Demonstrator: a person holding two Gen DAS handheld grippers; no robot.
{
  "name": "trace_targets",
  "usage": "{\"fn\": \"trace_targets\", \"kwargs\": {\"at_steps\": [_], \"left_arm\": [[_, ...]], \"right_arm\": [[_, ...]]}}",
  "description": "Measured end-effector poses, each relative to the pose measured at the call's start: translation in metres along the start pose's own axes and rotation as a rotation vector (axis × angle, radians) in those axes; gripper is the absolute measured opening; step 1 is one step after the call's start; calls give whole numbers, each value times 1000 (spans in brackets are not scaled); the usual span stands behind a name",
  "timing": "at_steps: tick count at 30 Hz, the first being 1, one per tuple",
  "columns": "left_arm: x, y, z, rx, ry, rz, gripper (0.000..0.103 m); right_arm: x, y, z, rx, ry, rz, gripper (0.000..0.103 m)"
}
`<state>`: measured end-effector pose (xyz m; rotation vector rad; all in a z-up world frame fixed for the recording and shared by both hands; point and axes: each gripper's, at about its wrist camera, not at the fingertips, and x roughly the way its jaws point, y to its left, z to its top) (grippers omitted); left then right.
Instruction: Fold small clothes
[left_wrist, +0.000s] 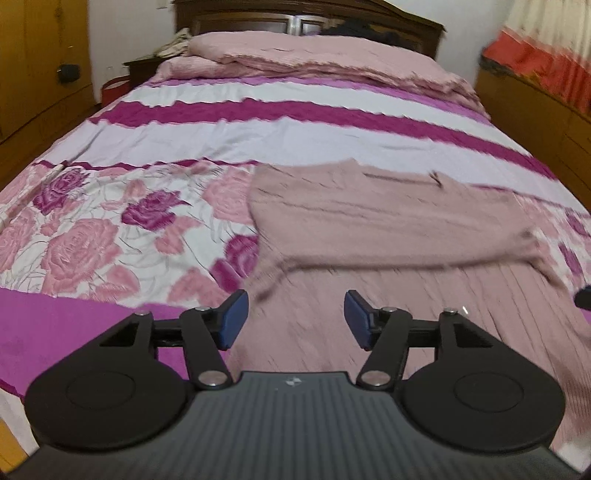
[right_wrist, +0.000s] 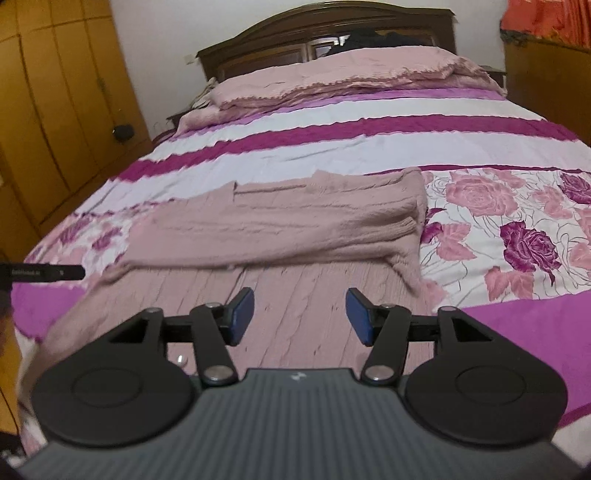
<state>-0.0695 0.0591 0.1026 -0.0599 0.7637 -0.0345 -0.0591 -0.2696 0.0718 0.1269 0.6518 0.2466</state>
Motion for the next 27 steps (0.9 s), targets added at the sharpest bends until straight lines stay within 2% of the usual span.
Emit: {"fn": "trace_targets", "kwargs": {"at_steps": [5,13,19,27], "left_arm": [[-13,-15,-19,49,19,-30,68],[-33,-31,-39,144,24,-33,69],[-47,-36,-55,163,47,-85,69],[-56,-39,-77,209,87,-90,70]], "right_arm": [[-9,10,-15,-59,33,18,62],[-23,29,-31,-169,70,59,62],[-33,37,-38,-229,99,81,62],[-37,55,-54,-378,170,100,62]]}}
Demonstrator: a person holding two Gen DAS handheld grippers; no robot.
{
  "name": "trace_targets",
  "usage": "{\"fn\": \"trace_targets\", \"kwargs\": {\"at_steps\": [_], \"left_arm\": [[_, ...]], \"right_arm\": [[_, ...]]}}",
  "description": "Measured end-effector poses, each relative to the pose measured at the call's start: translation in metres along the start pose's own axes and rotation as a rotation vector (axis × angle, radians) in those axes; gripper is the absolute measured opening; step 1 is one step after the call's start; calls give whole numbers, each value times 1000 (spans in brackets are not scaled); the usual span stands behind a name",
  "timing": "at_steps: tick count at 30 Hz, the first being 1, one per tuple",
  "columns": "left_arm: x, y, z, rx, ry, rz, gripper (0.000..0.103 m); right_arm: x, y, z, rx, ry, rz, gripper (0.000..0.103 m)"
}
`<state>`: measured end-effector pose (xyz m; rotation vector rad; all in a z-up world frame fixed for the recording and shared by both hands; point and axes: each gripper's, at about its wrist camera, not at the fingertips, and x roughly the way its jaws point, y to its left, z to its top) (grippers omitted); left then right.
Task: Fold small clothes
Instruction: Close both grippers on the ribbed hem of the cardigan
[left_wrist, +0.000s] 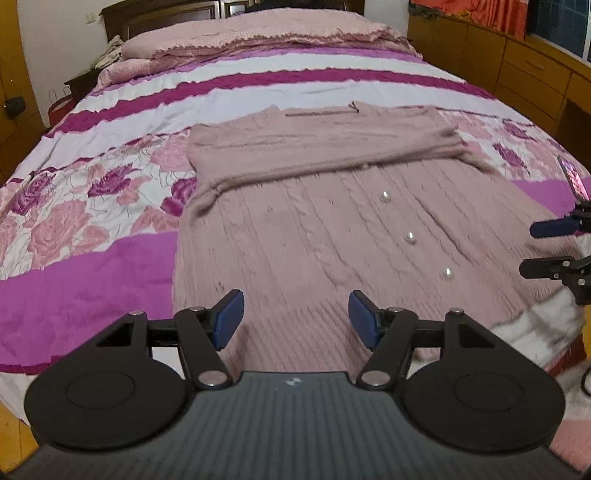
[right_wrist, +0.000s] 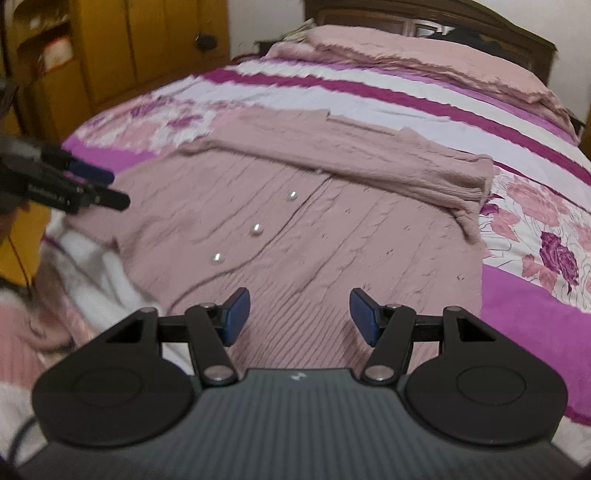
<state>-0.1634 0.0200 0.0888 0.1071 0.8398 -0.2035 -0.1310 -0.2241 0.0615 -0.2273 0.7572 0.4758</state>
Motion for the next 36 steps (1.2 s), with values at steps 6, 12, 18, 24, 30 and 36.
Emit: {"fn": "trace_targets", "kwargs": {"at_steps": [6,12,18,24,30,36], "left_arm": [[0,-10,-16,50,32,20,72],[-2,-24,-26,134,48,-5,74],[6,-35,-30,298,114,39,75],[19,-42,-31,353,96,77,80],[19,-43,-25,334,26,98,81],[25,-33,-22,289,33,101,81]], "right_arm": [[3,11,-4,-65,49,-9,62],[4,19,-5,-123,105,2,69],[5,27,-11,-175,154,25,78],[17,31,-11,-190,151,-33,78],[11,24,-4,-142,62,-72,78],[15,19,-10,-144,103,-74,78]]}}
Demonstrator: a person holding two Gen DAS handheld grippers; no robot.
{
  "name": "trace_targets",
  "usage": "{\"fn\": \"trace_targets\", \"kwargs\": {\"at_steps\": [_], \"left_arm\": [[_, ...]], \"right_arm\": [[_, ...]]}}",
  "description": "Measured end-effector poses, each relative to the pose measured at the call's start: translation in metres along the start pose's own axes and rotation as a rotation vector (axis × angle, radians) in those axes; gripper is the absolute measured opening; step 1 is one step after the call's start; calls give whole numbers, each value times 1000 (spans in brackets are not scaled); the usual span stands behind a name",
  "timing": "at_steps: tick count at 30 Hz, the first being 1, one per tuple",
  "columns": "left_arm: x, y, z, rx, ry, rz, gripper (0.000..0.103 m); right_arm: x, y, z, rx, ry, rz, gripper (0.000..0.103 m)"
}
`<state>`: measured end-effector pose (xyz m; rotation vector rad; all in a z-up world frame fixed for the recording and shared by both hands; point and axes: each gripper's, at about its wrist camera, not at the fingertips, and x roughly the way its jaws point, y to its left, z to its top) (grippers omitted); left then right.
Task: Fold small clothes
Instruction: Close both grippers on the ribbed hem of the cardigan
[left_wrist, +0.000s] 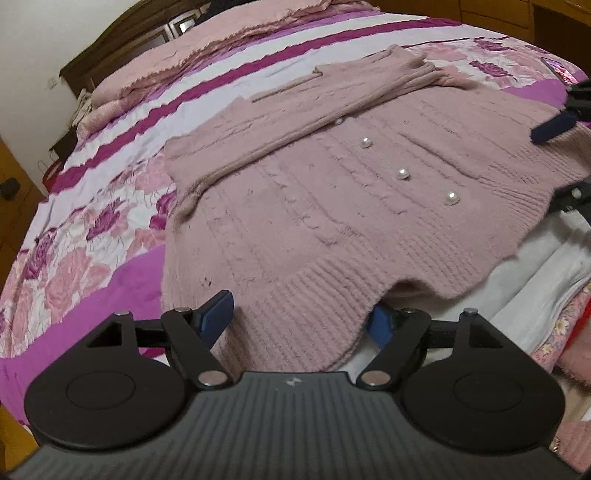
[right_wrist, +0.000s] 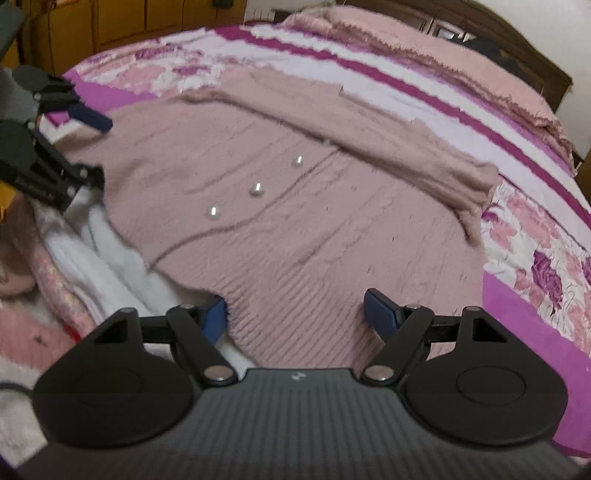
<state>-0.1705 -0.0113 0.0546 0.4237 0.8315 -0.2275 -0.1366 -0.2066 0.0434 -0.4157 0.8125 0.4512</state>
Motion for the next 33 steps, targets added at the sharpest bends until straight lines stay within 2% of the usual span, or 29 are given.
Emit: {"fn": "trace_targets", "kwargs": {"at_steps": [3,6,10,14,19,24,27,30,32,33], "left_arm": [[2,1,-5,0,-9,-5,81],[5,1,-7,-2,-23,11,81],[4,0,-5,8,-90,64,81],[11,-1,-6,12,-108,86,81],[35,4,-8,-77,-62,80,81],[41,-1,-5,-43,-62,108,81],[40,2,-6,-59,-79,105,79],[37,4,-8,-74,-105,88,66],[35,4,-7,-76,-122,67,47],[34,4,-7,-78,-127,58,42]], "right_arm": [[-2,2,-4,-21,0,-15,78],[-3,-2,-5,4,-34,-79,78],[0,-9,-6,53,-82,-133,78],[12,-17,-15,106,-76,-102,79],[17,-18,-25,128,-126,-92,84],[15,-17,-29,131,-168,-91,84],[13,-18,-28,149,-180,-92,83],[10,-18,-27,165,-200,-101,76],[7,-20,-27,172,-216,-105,68],[6,-20,-26,178,-224,-104,58]]}}
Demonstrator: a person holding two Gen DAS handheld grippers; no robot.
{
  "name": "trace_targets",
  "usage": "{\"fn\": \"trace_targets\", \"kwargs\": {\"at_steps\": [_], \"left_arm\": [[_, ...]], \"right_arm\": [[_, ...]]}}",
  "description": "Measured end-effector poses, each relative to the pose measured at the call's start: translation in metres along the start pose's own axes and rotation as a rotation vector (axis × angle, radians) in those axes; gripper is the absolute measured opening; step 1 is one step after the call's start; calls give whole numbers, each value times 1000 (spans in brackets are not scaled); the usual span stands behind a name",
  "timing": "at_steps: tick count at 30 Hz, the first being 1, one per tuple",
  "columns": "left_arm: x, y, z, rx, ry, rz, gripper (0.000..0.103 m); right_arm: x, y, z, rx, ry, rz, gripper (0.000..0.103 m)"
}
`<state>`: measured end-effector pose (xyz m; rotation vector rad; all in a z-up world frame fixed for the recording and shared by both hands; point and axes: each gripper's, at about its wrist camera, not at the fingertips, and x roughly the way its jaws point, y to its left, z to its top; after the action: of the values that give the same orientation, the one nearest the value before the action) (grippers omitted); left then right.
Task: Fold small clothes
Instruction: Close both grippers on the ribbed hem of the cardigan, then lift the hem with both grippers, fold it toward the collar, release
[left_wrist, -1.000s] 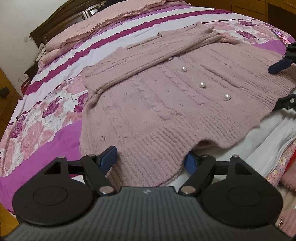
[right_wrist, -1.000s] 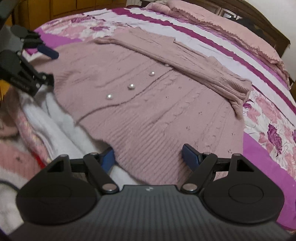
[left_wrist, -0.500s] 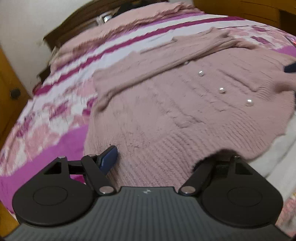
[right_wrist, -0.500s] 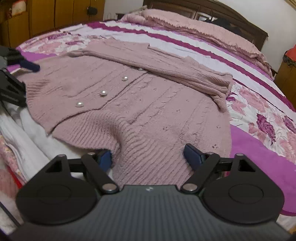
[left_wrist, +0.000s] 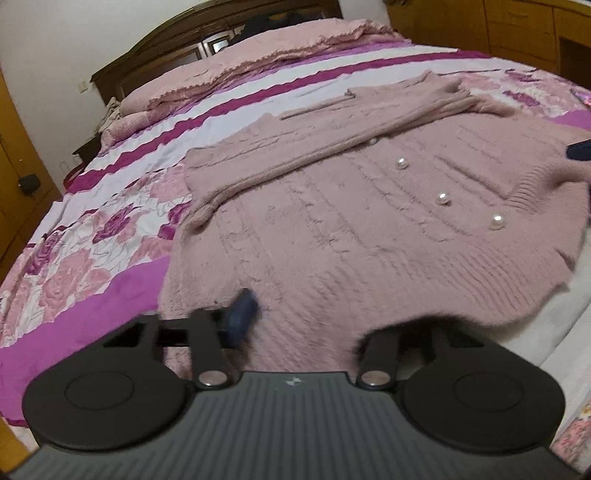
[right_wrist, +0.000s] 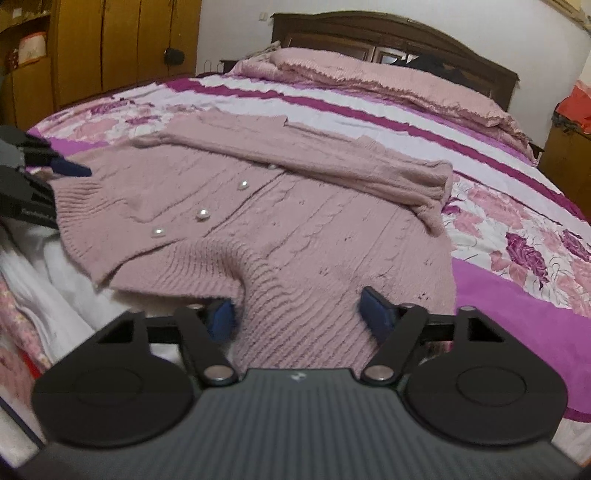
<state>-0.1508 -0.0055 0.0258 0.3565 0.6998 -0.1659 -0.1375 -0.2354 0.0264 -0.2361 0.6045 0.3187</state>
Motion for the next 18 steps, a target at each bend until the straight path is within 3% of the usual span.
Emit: {"fn": "trace_targets", "kwargs": {"at_steps": [3,4,8,18], "left_arm": [[-2,2,4,-21,-17,-16,26],[-4,2,5,-34,-23,-21,22],[-12,14,15,-112,-64,-62,17],[-16,29,50,-190,-148,-60,16]], "right_arm": [[-2,-3,4,23,-14,-19,26],[-3,-5,6,36,-21,-21,23],[-10,-11,17,71,-68,-18,18],[-3,-17,44,113,-137,-50,15]]}}
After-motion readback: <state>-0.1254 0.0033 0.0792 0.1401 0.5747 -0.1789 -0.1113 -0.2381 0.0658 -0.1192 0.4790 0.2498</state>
